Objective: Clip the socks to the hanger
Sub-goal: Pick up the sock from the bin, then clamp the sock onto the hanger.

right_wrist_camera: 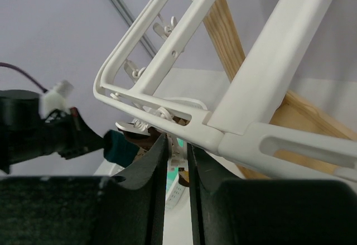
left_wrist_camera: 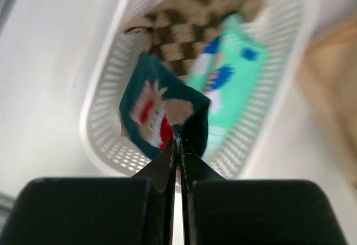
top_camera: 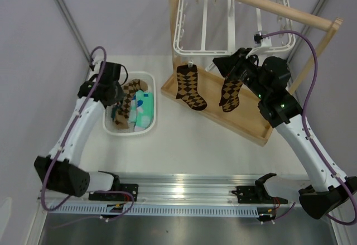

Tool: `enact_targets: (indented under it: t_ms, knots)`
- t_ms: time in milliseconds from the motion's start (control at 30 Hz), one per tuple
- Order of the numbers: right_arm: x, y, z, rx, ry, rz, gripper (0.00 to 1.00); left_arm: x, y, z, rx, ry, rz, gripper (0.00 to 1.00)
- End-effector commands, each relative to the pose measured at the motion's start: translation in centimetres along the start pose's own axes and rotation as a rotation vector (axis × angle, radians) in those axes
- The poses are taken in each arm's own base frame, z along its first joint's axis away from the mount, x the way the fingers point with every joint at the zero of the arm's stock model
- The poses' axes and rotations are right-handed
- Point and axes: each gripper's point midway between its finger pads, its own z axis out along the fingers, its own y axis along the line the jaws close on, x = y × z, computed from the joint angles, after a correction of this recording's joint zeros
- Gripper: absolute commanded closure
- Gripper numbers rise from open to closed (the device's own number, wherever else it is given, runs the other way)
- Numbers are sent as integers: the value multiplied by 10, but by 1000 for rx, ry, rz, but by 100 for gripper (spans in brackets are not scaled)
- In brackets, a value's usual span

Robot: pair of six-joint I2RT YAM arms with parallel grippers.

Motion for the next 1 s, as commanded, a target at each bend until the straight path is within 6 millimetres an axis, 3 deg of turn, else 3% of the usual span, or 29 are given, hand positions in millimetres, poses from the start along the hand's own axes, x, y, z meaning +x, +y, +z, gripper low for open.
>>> enact_targets:
  t_ms: [0,33,100,167,333,400,600,667,800,967]
  knots:
    - [-21,15,-10,-54,-61,-8,95,-16,-35,-82,278,-55,2,99]
    - [-22,16,-11,-56,-63,-13,95,-18,-42,-91,307,-65,12,99]
    - [-24,17,-12,-58,-69,-19,95,-33,-57,-133,430,-131,3,99]
    - [-27,18,-14,-61,-76,-29,94,-32,-79,-167,569,-143,16,99]
    - [-28,20,-14,-71,-75,-39,94,-24,-126,-228,829,-113,49,99]
    - [-28,22,-15,-81,-73,-43,95,-21,-139,-242,897,-98,61,99]
    - [-27,24,-14,-95,-68,-52,95,-14,-186,-273,1041,-52,83,99]
    - [-26,25,-14,-98,-67,-52,94,-5,-203,-268,1040,-20,105,99]
    - [-23,23,-13,-99,-58,-53,95,-1,-232,-279,1093,9,125,99]
    - [-22,25,-13,-109,-53,-44,95,6,-267,-261,1063,38,138,99]
